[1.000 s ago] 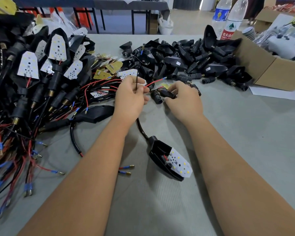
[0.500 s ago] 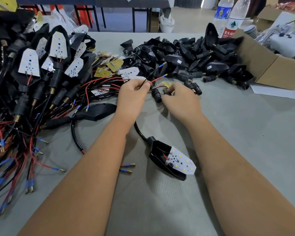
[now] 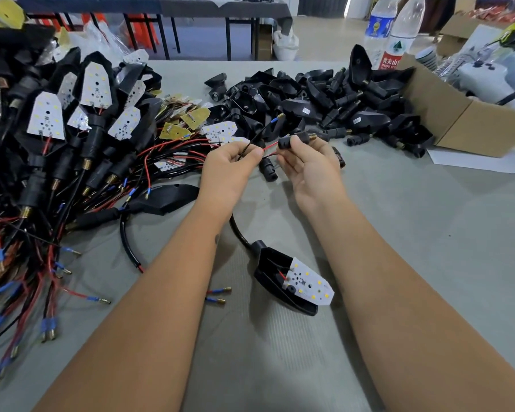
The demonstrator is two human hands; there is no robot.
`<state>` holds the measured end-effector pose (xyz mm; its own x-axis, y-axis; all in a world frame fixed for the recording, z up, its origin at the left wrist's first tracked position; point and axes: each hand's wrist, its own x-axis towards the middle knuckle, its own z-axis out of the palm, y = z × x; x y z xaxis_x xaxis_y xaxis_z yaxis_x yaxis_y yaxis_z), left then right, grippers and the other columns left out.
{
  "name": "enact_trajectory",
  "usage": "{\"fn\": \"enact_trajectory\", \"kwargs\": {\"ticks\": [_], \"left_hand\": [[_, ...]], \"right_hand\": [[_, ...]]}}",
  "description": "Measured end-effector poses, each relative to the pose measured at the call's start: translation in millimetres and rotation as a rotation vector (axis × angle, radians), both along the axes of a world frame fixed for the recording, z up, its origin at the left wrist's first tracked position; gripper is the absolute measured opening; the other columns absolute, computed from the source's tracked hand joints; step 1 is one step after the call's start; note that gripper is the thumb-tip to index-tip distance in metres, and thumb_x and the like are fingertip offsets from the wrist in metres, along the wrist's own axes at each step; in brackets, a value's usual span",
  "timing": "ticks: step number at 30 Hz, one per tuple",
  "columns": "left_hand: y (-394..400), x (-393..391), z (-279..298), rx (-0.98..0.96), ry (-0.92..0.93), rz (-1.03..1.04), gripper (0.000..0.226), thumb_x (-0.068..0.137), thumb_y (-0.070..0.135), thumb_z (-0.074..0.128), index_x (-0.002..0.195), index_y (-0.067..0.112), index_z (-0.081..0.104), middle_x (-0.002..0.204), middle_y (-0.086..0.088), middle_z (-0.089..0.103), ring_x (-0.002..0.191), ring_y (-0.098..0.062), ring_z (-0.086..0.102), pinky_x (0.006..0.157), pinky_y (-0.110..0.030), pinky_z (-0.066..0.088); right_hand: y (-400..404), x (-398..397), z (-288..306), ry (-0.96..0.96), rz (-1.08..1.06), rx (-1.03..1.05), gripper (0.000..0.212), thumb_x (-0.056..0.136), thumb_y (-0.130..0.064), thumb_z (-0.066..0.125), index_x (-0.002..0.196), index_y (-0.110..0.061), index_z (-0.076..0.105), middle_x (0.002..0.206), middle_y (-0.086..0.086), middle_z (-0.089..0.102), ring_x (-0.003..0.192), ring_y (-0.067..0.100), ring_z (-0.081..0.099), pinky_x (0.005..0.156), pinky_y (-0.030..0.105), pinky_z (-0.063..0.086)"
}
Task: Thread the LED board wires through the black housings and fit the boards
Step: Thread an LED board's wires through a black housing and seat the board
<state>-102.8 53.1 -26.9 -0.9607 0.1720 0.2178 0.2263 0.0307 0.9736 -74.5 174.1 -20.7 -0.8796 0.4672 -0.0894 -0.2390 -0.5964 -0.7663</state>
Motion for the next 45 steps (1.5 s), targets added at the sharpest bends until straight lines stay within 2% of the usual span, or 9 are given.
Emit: {"fn": "enact_trajectory", "kwargs": {"ticks": [6, 10, 14, 17, 20, 25, 32, 37, 45], "left_hand": [[-0.3, -0.8, -2.9, -0.021, -0.01, -0.001, 0.022, 0.09, 0.017, 0.066, 0.069, 0.024, 0.067, 0.074, 0.001, 0.057, 0.073, -0.013, 0.047, 0.074, -0.031, 0.04], [-2.5, -2.9, -3.6, -0.033, -0.026, 0.004, 0.023, 0.089, 0.019, 0.067, 0.067, 0.025, 0.067, 0.061, 0.012, 0.055, 0.056, -0.005, 0.042, 0.058, -0.026, 0.036], [-3.4, -3.5, -5.0, -0.041, -0.022, 0.012, 0.021, 0.089, 0.019, 0.068, 0.069, 0.025, 0.067, 0.067, 0.006, 0.057, 0.06, -0.007, 0.045, 0.062, -0.025, 0.039], [-5.5, -1.4, -2.2, -0.037, -0.037, -0.011, 0.021, 0.091, 0.017, 0.065, 0.071, 0.024, 0.066, 0.051, 0.016, 0.047, 0.043, 0.0, 0.034, 0.045, -0.016, 0.029], [-9.1, -0.5, 1.2, 0.012, -0.094, -0.05, 0.022, 0.09, 0.014, 0.064, 0.07, 0.022, 0.067, 0.046, 0.015, 0.035, 0.042, -0.003, 0.025, 0.038, -0.015, 0.022], [-8.9, 3.2, 2.3, -0.009, -0.089, -0.065, 0.022, 0.091, 0.012, 0.065, 0.071, 0.021, 0.068, 0.041, 0.016, 0.039, 0.038, -0.002, 0.029, 0.039, -0.013, 0.024], [-8.7, 0.5, 1.9, -0.025, -0.045, -0.021, 0.019, 0.093, 0.015, 0.063, 0.075, 0.016, 0.067, 0.043, 0.018, 0.044, 0.04, 0.001, 0.035, 0.043, -0.012, 0.029], [-8.8, 1.4, 2.8, -0.008, -0.041, -0.014, 0.022, 0.094, 0.015, 0.061, 0.073, 0.019, 0.066, 0.041, 0.017, 0.039, 0.039, -0.001, 0.031, 0.041, -0.012, 0.027], [-10.4, -1.4, 2.1, 0.016, -0.055, 0.048, 0.021, 0.095, 0.02, 0.061, 0.074, 0.021, 0.066, 0.044, 0.016, 0.04, 0.04, -0.001, 0.03, 0.042, -0.015, 0.027]], "right_hand": [[3.4, -2.8, 1.1, -0.008, -0.031, -0.141, 0.009, 0.098, -0.003, 0.054, 0.102, -0.008, 0.047, 0.089, 0.012, 0.064, 0.078, 0.021, 0.066, 0.082, 0.039, 0.056], [-0.8, -3.6, -0.7, 0.007, -0.066, -0.144, 0.011, 0.097, -0.002, 0.054, 0.102, -0.009, 0.047, 0.087, 0.01, 0.065, 0.078, 0.022, 0.066, 0.081, 0.037, 0.056], [-5.6, -1.3, -0.9, 0.011, -0.037, -0.033, 0.015, 0.095, -0.001, 0.056, 0.1, -0.011, 0.046, 0.091, 0.011, 0.064, 0.073, 0.02, 0.066, 0.073, 0.03, 0.054], [-5.2, -1.0, -0.2, 0.016, 0.0, 0.009, 0.012, 0.096, -0.004, 0.056, 0.094, -0.013, 0.048, 0.086, 0.009, 0.064, 0.07, 0.018, 0.066, 0.07, 0.027, 0.053], [-1.5, -2.2, -0.6, 0.027, -0.009, -0.079, 0.008, 0.099, -0.009, 0.053, 0.106, -0.008, 0.049, 0.087, 0.009, 0.064, 0.072, 0.017, 0.067, 0.072, 0.027, 0.054], [7.6, 0.1, -1.5, 0.024, 0.02, -0.217, 0.014, 0.101, -0.011, 0.05, 0.113, -0.004, 0.051, 0.088, 0.01, 0.064, 0.073, 0.016, 0.067, 0.068, 0.025, 0.058], [3.8, 3.0, 0.9, 0.027, 0.071, -0.145, 0.012, 0.1, -0.012, 0.051, 0.108, -0.003, 0.051, 0.077, 0.008, 0.066, 0.067, 0.015, 0.069, 0.066, 0.025, 0.058], [6.6, 7.3, 4.6, 0.048, 0.067, -0.221, 0.021, 0.103, -0.014, 0.043, 0.091, -0.003, 0.056, 0.082, 0.009, 0.065, 0.072, 0.017, 0.068, 0.073, 0.027, 0.057], [3.8, 7.8, 5.0, 0.019, 0.084, -0.122, 0.009, 0.099, -0.011, 0.048, 0.093, -0.008, 0.054, 0.085, 0.008, 0.069, 0.075, 0.017, 0.068, 0.082, 0.03, 0.053]]}}
